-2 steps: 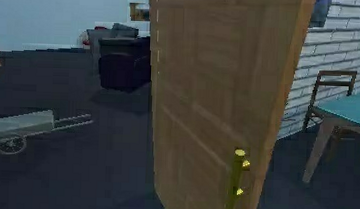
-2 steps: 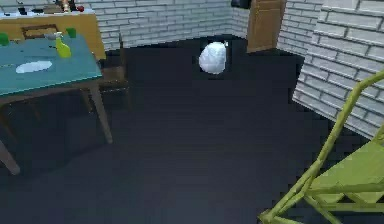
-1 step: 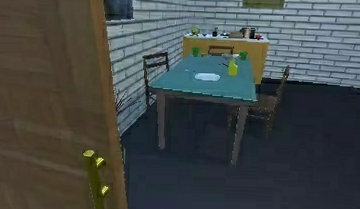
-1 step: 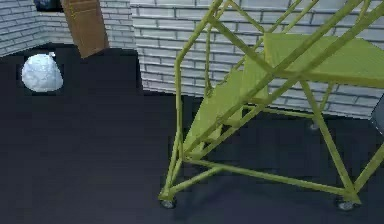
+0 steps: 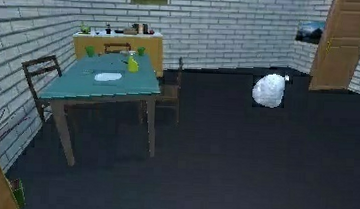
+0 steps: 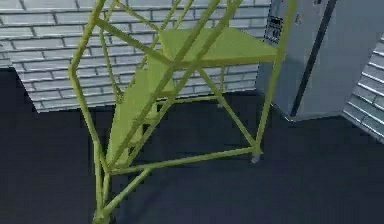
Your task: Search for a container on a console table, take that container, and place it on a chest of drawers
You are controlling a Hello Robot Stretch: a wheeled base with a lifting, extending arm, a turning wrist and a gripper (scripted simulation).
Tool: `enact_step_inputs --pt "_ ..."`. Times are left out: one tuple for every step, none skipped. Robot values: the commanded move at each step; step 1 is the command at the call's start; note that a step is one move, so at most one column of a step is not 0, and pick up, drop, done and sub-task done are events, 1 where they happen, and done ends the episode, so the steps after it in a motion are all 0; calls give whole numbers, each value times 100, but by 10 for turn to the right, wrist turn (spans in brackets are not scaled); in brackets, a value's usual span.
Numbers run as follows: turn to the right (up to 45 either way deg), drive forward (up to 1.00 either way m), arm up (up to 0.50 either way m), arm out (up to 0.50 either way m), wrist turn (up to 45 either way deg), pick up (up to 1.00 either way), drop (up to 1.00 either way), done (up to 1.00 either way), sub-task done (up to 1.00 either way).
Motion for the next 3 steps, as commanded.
enact_step_inputs --pt "0 60 0 0 0 0 0 0 0" --pt "420 0 0 0 0 0 0 0 0" --pt "0 100 0 0 0 0 0 0 0"
